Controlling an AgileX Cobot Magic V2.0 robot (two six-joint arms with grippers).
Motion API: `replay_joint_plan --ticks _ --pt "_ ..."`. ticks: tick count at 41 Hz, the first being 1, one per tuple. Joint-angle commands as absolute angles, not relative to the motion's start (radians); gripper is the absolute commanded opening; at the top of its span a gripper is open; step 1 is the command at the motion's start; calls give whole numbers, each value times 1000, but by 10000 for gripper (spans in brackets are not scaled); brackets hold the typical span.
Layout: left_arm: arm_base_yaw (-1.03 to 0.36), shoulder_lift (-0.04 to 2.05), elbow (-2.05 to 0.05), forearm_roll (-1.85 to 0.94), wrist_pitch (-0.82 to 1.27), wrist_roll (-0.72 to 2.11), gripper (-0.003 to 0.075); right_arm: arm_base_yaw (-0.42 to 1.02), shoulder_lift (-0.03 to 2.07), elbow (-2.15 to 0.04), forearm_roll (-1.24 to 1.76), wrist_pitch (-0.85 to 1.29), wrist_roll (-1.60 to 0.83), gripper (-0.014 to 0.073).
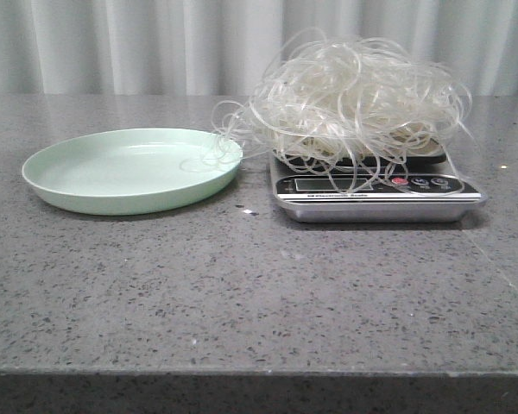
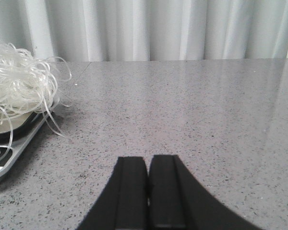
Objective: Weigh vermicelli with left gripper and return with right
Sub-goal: 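Withdraw the left gripper upward away from the scale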
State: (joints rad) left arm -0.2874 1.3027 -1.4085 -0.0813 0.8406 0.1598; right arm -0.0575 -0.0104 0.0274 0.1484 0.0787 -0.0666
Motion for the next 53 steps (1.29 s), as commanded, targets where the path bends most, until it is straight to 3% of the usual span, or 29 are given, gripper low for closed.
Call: replay_joint_plan --ticks 1,15,30,42,53 --pt "-239 1178 -1321 -91 686 149 349 -66 -27 20 142 -6 -69 150" --pt "-163 879 -844 -32 364 151 134 -66 -27 20 142 -17 -69 150" --pt "-163 687 -496 -100 -129 149 137 -66 -27 19 143 -78 -69 150" --pt "-163 647 -448 -96 -133 151 137 -66 5 -140 143 -32 -69 150" --pt "-165 647 -448 -96 -137 151 137 -63 283 -430 143 27 -69 150"
